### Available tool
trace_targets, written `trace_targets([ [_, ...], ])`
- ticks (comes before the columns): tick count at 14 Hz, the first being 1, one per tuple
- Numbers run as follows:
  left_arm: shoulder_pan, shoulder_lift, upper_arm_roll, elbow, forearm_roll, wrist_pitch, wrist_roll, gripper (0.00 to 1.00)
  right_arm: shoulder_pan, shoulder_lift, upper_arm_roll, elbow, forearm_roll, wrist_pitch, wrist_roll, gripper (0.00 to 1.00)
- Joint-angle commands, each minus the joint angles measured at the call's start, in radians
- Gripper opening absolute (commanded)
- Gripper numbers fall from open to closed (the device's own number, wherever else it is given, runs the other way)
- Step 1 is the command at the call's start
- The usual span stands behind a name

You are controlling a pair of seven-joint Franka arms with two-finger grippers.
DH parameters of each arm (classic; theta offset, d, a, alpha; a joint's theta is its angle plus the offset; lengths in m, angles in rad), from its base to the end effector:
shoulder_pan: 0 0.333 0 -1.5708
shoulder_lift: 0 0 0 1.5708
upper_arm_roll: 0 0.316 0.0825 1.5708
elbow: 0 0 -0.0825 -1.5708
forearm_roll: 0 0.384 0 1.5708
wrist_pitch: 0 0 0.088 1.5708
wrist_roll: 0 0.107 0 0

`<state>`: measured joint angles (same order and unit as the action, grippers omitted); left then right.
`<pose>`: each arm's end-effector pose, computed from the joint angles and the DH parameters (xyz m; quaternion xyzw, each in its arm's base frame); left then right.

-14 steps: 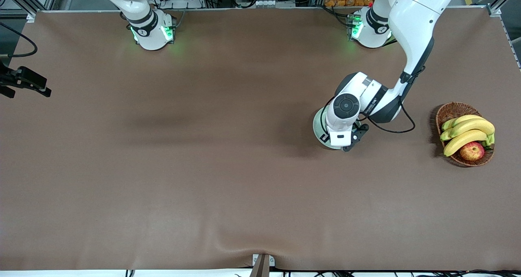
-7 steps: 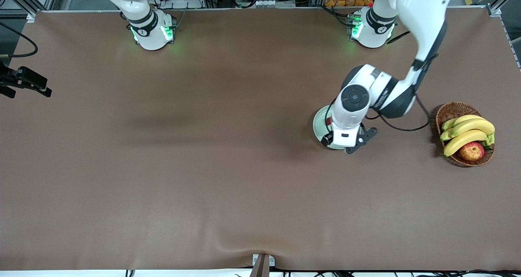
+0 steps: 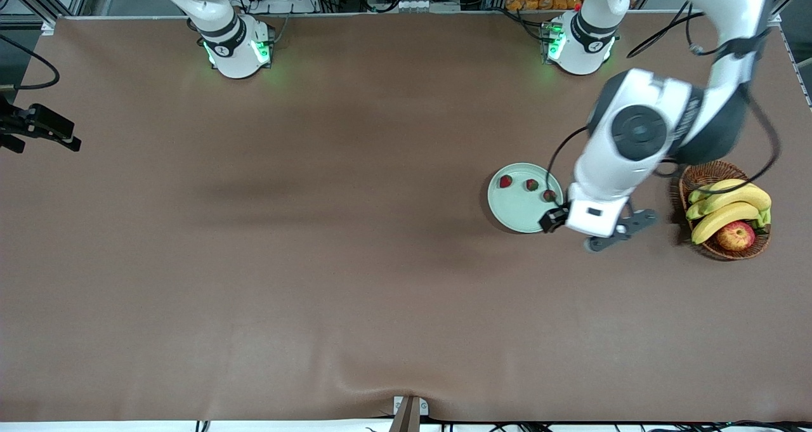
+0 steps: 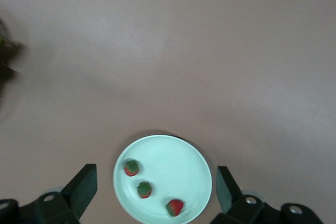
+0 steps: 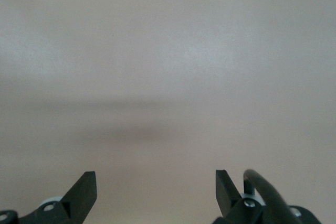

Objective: Collect all strawberries into plate

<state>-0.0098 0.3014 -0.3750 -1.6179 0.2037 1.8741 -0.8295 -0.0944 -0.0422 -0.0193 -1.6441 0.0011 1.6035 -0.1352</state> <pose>0.6100 -0.2050 0.4576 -0.9796 -0.1963 -0.0149 0.0411 0.5401 -0.0618 0.6159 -0.9999 -0.0107 -0.0009 0.0009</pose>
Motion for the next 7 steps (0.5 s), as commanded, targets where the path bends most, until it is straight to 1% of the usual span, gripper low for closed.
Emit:
trace_targets([
  [1,0.050,-0.123,-0.005,0.018,-0.055,-0.131,0.183,1.00,-0.016,-0.024,0.012,-0.023,0.017,0.007,-0.007,1.00],
  [2,0.059,-0.155,0.004,0.016,-0.075,-0.171,0.254,1.00,-0.016,-0.025,0.012,-0.023,0.017,0.006,-0.007,1.00],
  [3,0.047,-0.192,0.033,0.012,-0.082,-0.206,0.313,1.00,-0.016,-0.025,0.012,-0.022,0.017,0.006,-0.007,1.00],
  [4,-0.010,-0.227,0.089,0.009,-0.084,-0.249,0.366,1.00,-0.016,-0.024,0.012,-0.022,0.017,0.006,-0.007,1.00],
  [5,-0.086,-0.258,0.175,0.010,-0.090,-0.288,0.422,1.00,-0.016,-0.024,0.012,-0.022,0.017,0.006,-0.007,1.00],
  [6,-0.116,-0.292,0.224,0.007,-0.105,-0.309,0.497,1.00,-0.016,-0.024,0.012,-0.022,0.017,0.006,-0.006,1.00],
  [7,-0.113,-0.318,0.232,0.004,-0.112,-0.338,0.594,1.00,-0.016,-0.024,0.012,-0.022,0.019,0.006,-0.006,1.00],
])
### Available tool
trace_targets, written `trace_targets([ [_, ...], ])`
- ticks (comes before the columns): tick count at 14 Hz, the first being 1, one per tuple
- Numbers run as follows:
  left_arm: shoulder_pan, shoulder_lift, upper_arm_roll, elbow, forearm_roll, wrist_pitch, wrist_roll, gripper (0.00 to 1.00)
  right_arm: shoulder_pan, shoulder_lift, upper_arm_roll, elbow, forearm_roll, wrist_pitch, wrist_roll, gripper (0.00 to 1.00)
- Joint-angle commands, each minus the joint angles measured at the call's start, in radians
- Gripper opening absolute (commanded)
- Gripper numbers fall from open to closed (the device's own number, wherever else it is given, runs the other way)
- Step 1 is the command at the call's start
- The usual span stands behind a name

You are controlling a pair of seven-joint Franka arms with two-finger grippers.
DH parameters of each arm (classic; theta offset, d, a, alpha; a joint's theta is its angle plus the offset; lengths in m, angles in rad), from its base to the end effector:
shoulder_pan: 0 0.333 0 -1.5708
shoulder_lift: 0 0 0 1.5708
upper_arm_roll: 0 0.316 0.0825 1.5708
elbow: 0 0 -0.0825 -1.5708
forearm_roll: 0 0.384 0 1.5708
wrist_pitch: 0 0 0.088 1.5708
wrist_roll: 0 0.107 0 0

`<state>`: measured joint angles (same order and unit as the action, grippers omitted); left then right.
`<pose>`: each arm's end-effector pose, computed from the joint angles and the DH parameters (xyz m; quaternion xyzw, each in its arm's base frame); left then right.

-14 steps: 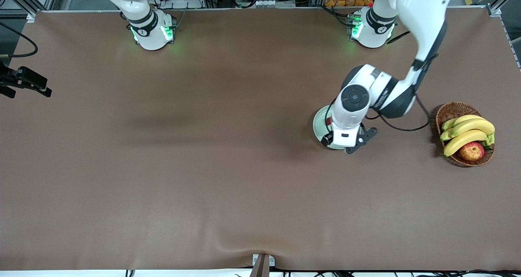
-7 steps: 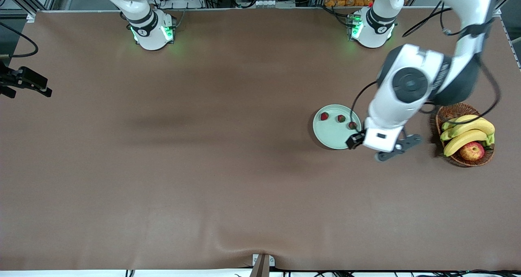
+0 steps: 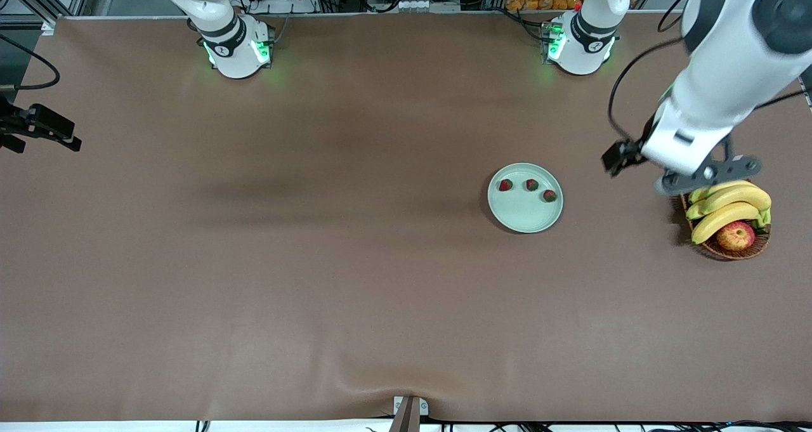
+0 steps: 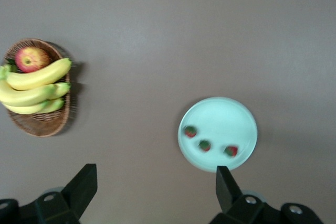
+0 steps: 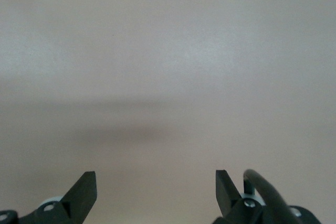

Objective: Collect all strawberries into plate

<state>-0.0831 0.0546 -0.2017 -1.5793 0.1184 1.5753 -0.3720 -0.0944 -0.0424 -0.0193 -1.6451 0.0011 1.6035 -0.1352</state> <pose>0.5508 -0.1450 0.5914 -0.9973 -0.0415 0.0098 0.0601 0.5400 -0.0618 0.6155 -0.9999 -0.0107 -0.0005 0.0009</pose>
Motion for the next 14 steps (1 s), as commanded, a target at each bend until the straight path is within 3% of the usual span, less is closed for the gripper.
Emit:
trace_targets([
  [1,-0.035,-0.088,0.065,-0.031,-0.026,-0.070,0.218,1.00,-0.016,-0.024,0.012,-0.021,0.019,0.004,-0.006,1.00],
  [7,-0.010,-0.110,0.102,0.014,-0.114,-0.141,0.242,1.00,-0.016,-0.024,0.012,-0.021,0.019,0.004,-0.006,1.00],
  [10,-0.007,-0.101,0.105,0.070,-0.114,-0.155,0.257,1.00,-0.016,-0.024,0.012,-0.021,0.019,0.004,-0.006,1.00],
  [14,0.006,-0.101,0.123,0.074,-0.117,-0.155,0.287,1.00,-0.018,-0.024,0.012,-0.021,0.019,0.003,-0.007,1.00],
])
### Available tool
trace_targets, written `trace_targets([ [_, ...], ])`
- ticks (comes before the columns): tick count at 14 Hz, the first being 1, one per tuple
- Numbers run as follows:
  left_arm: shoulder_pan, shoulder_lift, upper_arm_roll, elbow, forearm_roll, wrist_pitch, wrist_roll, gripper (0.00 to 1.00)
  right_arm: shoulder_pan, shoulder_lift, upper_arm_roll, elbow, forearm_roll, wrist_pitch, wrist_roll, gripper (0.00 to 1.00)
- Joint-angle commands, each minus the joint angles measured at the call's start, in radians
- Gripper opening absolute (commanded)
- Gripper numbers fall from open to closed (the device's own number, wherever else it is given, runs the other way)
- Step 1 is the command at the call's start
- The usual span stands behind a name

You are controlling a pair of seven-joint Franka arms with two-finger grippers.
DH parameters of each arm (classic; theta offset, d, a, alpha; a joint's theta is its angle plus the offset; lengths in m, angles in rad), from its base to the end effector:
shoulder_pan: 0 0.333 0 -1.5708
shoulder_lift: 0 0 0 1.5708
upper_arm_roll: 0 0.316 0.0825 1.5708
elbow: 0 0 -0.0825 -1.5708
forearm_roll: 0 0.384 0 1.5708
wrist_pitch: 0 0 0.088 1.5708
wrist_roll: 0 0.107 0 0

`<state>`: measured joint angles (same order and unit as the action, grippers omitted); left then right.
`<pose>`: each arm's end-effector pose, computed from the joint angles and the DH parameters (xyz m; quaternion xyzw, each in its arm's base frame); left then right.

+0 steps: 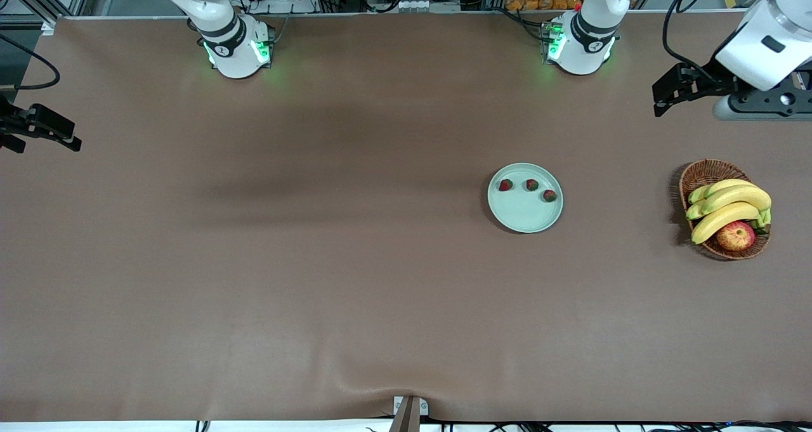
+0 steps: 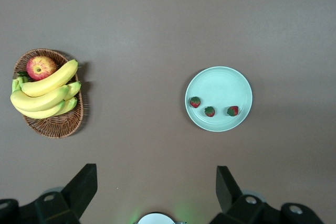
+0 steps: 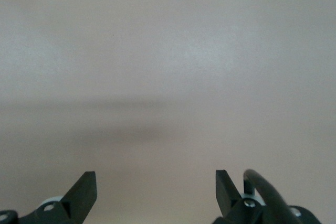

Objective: Collect all strawberries into plate

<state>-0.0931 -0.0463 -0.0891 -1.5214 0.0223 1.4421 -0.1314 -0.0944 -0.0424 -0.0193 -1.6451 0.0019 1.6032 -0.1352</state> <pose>0.5181 -0.0941 0.6614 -0.9995 0.0241 0.0143 0.0156 0.5400 -0.0617 0.6155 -0.9999 -0.0107 -0.0004 0.0013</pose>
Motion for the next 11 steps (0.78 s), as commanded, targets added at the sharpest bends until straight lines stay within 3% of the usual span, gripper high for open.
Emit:
trace_targets([
  [1,0.016,-0.003,0.011,0.017,-0.021,-0.022,0.068,1.00,-0.018,-0.024,0.012,-0.021,0.018,0.003,-0.006,1.00],
  [11,0.015,-0.004,0.005,0.017,-0.055,-0.020,0.079,1.00,-0.019,-0.025,0.010,-0.021,0.018,-0.003,-0.007,1.00],
])
